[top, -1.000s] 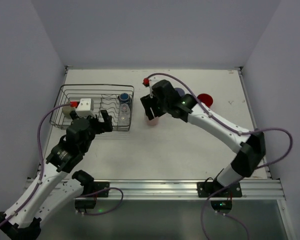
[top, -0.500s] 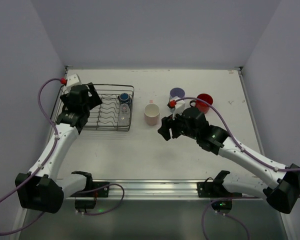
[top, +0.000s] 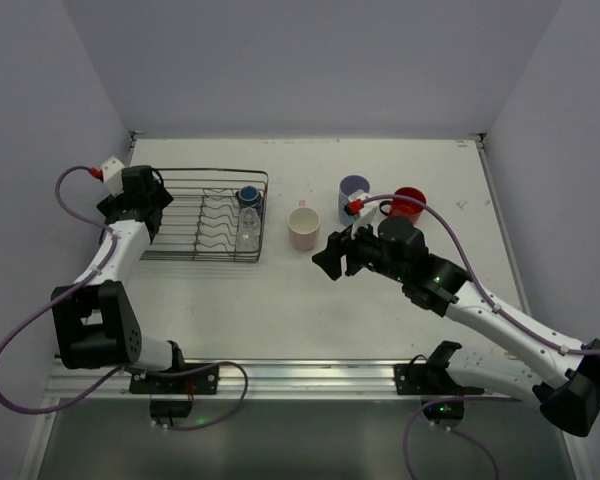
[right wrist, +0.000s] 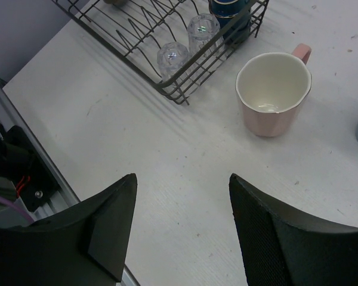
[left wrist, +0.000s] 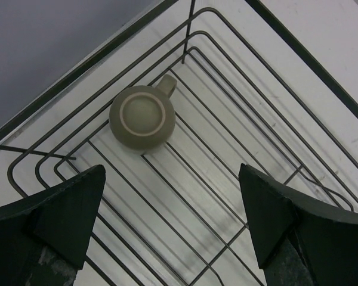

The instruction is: Unload the cups from the dish rack

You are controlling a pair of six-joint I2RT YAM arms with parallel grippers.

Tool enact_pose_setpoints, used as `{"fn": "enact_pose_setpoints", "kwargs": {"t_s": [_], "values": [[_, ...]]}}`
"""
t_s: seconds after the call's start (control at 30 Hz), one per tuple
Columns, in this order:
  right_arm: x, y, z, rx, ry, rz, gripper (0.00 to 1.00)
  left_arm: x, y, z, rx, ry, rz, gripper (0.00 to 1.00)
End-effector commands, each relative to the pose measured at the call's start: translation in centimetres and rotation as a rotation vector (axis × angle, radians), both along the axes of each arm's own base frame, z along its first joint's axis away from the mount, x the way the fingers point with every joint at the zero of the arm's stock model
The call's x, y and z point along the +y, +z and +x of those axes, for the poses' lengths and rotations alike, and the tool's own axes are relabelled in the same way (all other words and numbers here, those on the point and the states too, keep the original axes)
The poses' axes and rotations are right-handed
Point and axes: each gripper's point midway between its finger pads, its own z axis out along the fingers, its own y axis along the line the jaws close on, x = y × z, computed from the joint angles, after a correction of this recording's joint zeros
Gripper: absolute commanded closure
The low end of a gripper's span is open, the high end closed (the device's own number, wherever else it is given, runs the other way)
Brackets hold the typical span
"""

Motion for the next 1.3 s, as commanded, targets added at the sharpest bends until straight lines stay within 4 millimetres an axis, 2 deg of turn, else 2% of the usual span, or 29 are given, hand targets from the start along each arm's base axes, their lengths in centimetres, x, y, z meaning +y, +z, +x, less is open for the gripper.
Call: {"fn": "enact_pose_setpoints", "kwargs": {"t_s": [0.0, 0.17, 0.43, 0.67, 0.73, 0.87, 1.03, 1.07, 1.13, 1.17, 1.27], "values": [[0.7, 1.3, 0.0, -0.026, 0.020, 0.055, 0.34, 2.4, 0.4, 1.4, -0.077, 0.104, 0.024, 0.03], [1.4, 0.5, 0.1, 0.000, 0.038, 0.047, 0.34, 3.8, -1.4, 2.2, -0.006, 0.131, 0.052, 0.04], [2.1, -0.2, 0.1, 0.026, 0.060, 0.039, 0.34, 5.7, -4.0, 2.5, 0.037, 0.162, 0.058, 0.08], [2.5, -0.4, -0.2, 0.038, 0.086, 0.038, 0.34, 6.2, -5.5, 2.9, 0.041, 0.151, 0.048, 0.12], [2.6, -0.6, -0.2, 0.045, 0.093, 0.037, 0.34, 6.3, -5.4, 3.6, 0.012, 0.150, 0.054, 0.13], [2.9, -1.0, -0.3, 0.059, 0.103, 0.035, 0.35, 6.3, -5.5, 4.2, 0.001, 0.137, 0.056, 0.22], [3.0, -1.2, -0.2, 0.064, 0.104, 0.031, 0.35, 6.4, -6.2, 4.3, 0.016, 0.125, 0.055, 0.39], [3.0, -1.2, -0.2, 0.064, 0.104, 0.031, 0.35, 6.4, -6.4, 4.3, 0.020, 0.122, 0.052, 0.46], [3.0, -1.1, -0.2, 0.063, 0.104, 0.032, 0.35, 6.2, -6.6, 4.5, 0.023, 0.110, 0.044, 0.54], [2.9, -1.2, -0.2, 0.063, 0.102, 0.032, 0.35, 6.1, -6.7, 4.5, 0.024, 0.103, 0.043, 0.62], [2.9, -0.9, -0.3, 0.059, 0.105, 0.039, 0.35, 5.8, -6.1, 4.6, 0.014, 0.088, 0.035, 0.74]]}}
